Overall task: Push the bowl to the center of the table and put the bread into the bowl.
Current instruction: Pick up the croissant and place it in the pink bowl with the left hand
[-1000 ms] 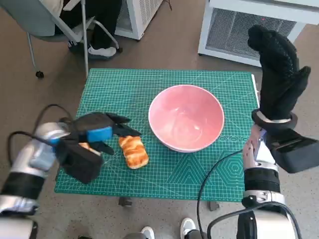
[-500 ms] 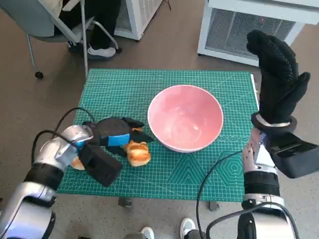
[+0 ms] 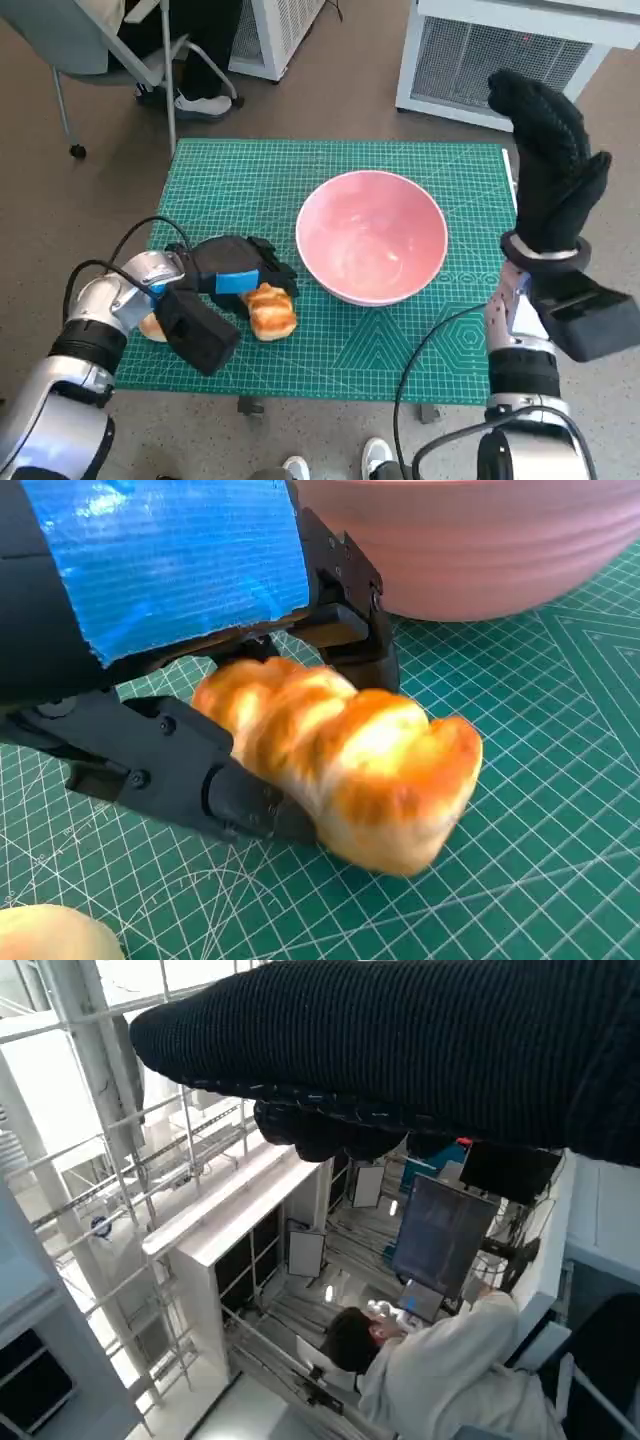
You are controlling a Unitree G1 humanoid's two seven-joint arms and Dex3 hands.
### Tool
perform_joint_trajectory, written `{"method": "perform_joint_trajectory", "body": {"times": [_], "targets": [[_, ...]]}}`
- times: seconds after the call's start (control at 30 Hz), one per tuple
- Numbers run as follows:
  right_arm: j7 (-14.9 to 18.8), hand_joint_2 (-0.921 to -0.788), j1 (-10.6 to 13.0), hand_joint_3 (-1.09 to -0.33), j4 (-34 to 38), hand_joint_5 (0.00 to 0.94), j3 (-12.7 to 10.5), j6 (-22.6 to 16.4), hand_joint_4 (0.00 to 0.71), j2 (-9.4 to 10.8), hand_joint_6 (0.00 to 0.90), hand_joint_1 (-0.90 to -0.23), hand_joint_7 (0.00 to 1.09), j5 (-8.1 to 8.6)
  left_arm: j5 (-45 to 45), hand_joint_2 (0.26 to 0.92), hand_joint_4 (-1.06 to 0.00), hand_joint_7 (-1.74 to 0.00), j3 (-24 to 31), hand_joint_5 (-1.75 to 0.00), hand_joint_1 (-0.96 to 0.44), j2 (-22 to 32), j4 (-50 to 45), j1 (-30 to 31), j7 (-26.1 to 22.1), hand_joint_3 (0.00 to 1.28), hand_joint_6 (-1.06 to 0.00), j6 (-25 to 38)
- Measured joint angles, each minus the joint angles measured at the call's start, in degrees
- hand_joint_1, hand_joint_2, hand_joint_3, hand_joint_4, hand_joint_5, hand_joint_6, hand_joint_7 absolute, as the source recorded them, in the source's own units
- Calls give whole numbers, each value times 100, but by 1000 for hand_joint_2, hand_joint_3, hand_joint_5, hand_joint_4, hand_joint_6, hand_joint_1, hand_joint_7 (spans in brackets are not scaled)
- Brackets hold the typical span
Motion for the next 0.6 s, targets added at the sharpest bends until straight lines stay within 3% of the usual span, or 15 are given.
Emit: {"method": "perform_joint_trajectory", "body": {"times": [0.23,0.4,0.6], "targets": [[-16,-921,88,-910,-121,502,1,46,-1,-9,-1,-582,704,9,-901,921,-470,-836,544,-1532,0,530,-531,99,-1003,113,-786,349],[-14,-921,133,-907,-277,499,-1,139,-1,-20,-1,-584,700,47,-2001,921,-510,-1083,1226,-1301,1,971,-1469,119,-1698,100,-741,915],[41,-921,144,-897,-351,500,-10,226,-1,-20,-1,-584,717,159,-3152,921,-524,-1149,1847,-1245,1,923,-2346,31,-1965,101,-721,1232]]}}
